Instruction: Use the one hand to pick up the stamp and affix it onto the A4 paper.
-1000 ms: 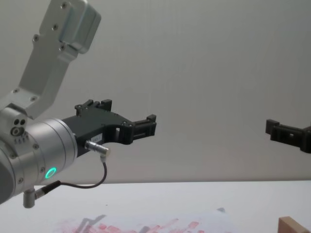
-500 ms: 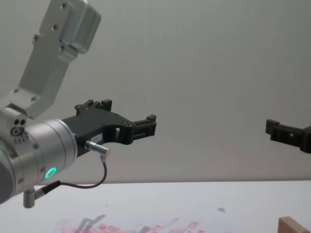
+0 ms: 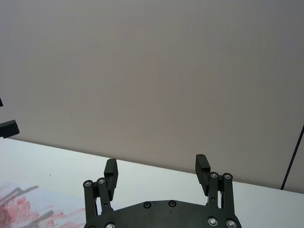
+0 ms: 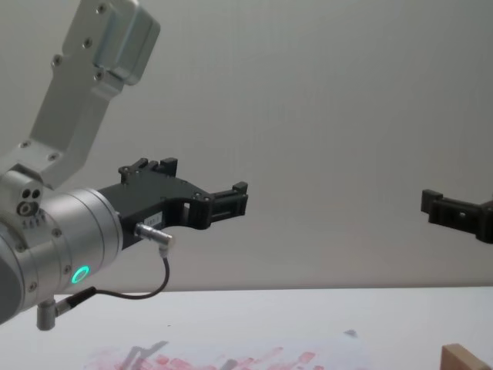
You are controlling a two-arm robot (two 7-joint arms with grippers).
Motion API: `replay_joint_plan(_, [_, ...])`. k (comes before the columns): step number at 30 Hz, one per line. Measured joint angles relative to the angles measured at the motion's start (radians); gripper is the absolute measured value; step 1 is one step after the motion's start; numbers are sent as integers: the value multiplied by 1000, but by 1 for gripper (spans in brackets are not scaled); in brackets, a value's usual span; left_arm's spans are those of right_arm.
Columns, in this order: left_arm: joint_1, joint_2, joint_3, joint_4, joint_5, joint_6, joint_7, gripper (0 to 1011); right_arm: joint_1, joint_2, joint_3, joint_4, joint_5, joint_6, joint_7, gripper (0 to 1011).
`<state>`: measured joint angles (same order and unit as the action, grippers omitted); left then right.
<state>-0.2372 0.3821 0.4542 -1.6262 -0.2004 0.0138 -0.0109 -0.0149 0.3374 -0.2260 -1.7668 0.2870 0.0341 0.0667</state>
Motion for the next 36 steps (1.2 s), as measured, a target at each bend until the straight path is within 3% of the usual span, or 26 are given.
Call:
replay_joint_plan(7, [0, 0, 0, 0, 0, 0, 0, 1001, -25, 4, -4, -26, 1, 23, -11, 1001])
replay_joint_plan(14, [0, 0, 0, 0, 0, 0, 0, 1001, -89, 29, -5, -87, 18, 66, -46, 1001])
replay_joint_plan(24, [0, 0, 0, 0, 0, 0, 0, 1001, -172, 65, 3, -166, 19, 173, -134, 1001])
replay_joint_plan(36, [0, 0, 0, 0, 0, 0, 0, 1001, -166, 66, 10, -162, 2, 286, -146, 1001])
